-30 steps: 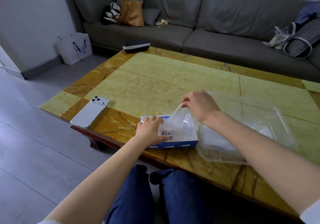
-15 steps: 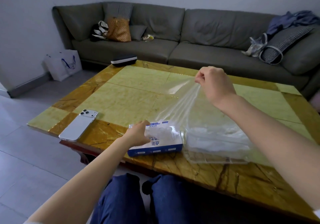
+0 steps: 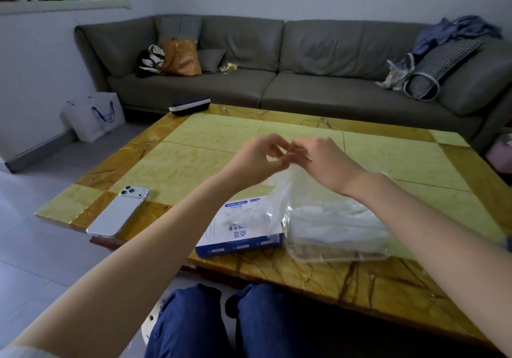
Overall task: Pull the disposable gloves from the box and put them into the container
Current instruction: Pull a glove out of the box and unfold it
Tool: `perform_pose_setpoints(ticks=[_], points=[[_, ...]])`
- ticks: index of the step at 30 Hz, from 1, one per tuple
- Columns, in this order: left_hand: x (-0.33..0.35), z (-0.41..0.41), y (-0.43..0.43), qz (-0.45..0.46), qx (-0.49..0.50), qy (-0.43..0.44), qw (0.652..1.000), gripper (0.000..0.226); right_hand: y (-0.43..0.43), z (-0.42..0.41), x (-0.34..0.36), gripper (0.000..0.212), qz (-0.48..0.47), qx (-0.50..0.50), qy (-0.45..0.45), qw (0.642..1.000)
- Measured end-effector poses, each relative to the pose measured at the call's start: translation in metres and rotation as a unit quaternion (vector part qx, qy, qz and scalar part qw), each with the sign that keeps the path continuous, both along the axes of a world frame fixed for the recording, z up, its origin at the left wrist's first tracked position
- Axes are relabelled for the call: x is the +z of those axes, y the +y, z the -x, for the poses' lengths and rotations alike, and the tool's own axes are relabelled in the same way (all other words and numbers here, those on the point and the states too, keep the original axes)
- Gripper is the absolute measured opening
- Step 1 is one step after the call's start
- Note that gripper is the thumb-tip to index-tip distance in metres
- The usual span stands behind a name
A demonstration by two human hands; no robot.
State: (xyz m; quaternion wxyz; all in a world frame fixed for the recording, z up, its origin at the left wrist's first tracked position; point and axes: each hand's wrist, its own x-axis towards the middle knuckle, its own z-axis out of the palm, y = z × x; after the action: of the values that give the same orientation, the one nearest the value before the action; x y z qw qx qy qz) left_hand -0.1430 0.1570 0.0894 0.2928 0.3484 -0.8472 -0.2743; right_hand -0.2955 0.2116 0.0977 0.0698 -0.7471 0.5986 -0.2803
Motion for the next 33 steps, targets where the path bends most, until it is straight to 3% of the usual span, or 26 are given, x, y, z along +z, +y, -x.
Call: perform_pose_setpoints(ticks=[4,7,10,12,13,15,17,19,22,24,26,33], points=[[-0.001,-0.002,-0.003,0.026,0.0,-0.03,0.999,0.012,0.007,0.004,0.0,0.015,-0.054,0.038,-0.089,0.994],[-0.004,-0.009,-0.008,0.018,0.019,-0.049,0.998,0.009,0.01,0.01,0.0,0.012,-0.068,0.038,-0.067,0.995],[-0.008,-0.018,-0.016,-0.024,0.052,-0.047,0.997,0.009,0.007,0.019,-0.001,0.005,0.019,0.004,-0.064,0.998],[-0.013,-0.024,-0.019,-0.057,0.086,-0.028,0.994,0.01,0.005,0.024,-0.007,0.004,0.111,-0.038,-0.127,0.985],[-0.015,-0.026,-0.02,-0.071,0.101,-0.011,0.992,0.011,0.006,0.025,-0.01,0.008,0.125,-0.058,-0.182,0.974],[-0.017,-0.028,-0.019,-0.084,0.121,0.026,0.989,0.012,0.008,0.025,-0.018,0.034,0.051,-0.074,-0.286,0.954],[-0.017,-0.026,-0.016,-0.083,0.124,0.045,0.988,0.013,0.012,0.022,-0.032,0.077,-0.11,-0.056,-0.286,0.95],[-0.014,-0.024,-0.014,-0.08,0.118,0.057,0.988,0.013,0.013,0.017,-0.043,0.095,-0.211,-0.021,-0.243,0.947],[-0.008,-0.025,-0.013,-0.077,0.111,0.079,0.988,0.012,0.004,0.011,-0.049,0.072,-0.215,-0.009,-0.254,0.943],[-0.006,-0.028,-0.014,-0.077,0.109,0.088,0.987,0.012,-0.002,0.007,-0.047,0.036,-0.191,-0.009,-0.334,0.923],[-0.007,-0.032,-0.016,-0.079,0.121,0.089,0.985,0.01,-0.006,0.004,-0.044,0.015,-0.163,-0.02,-0.401,0.901],[-0.022,-0.051,-0.027,-0.093,0.146,-0.022,0.985,0.01,-0.013,0.003,-0.029,0.007,-0.075,-0.036,-0.37,0.925]])
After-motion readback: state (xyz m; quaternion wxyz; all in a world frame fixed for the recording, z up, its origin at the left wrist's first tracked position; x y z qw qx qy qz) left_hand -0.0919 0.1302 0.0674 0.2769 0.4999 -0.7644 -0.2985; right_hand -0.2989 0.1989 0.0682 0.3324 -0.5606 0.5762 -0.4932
